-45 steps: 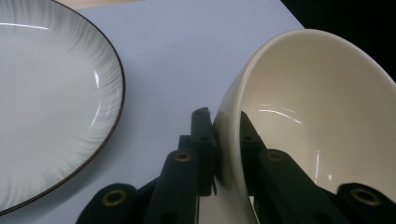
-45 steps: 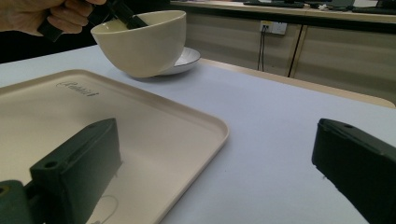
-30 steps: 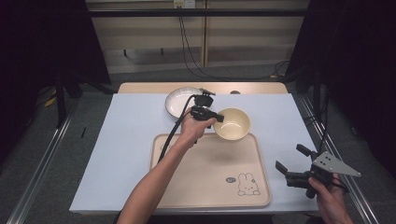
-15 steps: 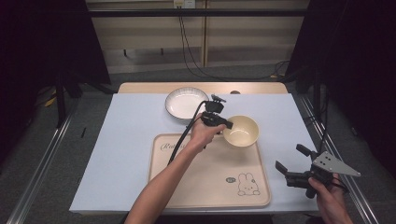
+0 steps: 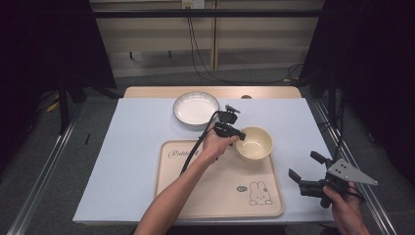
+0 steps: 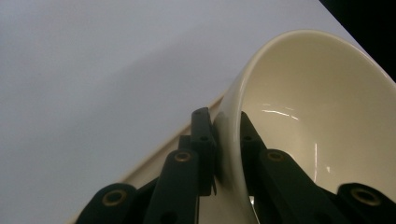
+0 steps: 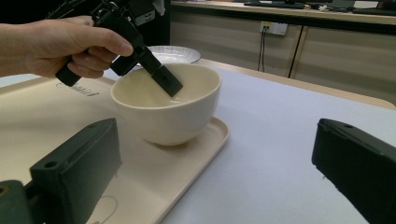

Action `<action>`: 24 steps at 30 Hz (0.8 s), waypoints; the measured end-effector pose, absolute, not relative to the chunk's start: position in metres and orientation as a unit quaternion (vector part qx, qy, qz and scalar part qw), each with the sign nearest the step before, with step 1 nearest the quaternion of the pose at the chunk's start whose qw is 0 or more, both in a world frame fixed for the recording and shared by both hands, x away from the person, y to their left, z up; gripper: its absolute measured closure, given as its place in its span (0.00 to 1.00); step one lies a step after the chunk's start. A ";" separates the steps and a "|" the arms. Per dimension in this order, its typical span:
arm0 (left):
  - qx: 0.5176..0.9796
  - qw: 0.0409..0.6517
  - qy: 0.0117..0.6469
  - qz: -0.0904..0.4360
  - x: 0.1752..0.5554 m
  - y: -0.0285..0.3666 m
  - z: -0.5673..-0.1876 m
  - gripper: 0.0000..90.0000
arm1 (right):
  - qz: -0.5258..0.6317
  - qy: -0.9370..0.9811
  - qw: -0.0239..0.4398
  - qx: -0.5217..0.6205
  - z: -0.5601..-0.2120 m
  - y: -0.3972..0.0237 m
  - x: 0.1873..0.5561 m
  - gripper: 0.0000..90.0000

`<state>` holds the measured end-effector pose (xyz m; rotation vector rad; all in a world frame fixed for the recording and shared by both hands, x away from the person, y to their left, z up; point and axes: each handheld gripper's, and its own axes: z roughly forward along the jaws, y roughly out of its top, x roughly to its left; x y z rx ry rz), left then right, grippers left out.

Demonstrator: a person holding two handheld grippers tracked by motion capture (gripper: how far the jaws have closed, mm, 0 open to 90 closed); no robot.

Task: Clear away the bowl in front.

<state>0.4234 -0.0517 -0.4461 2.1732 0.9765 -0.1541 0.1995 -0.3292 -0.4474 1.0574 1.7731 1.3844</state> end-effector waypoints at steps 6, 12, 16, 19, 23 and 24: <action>0.852 0.359 0.377 -0.060 0.422 -0.056 -0.451 0.92 | 0.529 0.675 0.321 0.401 -0.448 -0.329 0.200 0.01; 0.849 0.362 0.380 -0.065 0.422 -0.057 -0.453 0.92 | 0.530 0.675 0.321 0.400 -0.448 -0.329 0.200 0.01; 0.851 0.359 0.379 -0.058 0.421 -0.058 -0.453 0.92 | 0.529 0.676 0.322 0.399 -0.448 -0.329 0.200 0.01; 0.853 0.361 0.374 -0.056 0.422 -0.058 -0.454 0.91 | 0.530 0.676 0.321 0.400 -0.448 -0.329 0.200 0.01; 0.857 0.361 0.364 -0.049 0.421 -0.060 -0.453 0.91 | 0.529 0.676 0.322 0.399 -0.448 -0.329 0.200 0.01; 0.857 0.361 0.364 -0.049 0.421 -0.060 -0.453 0.91 | 0.529 0.676 0.322 0.399 -0.448 -0.329 0.200 0.01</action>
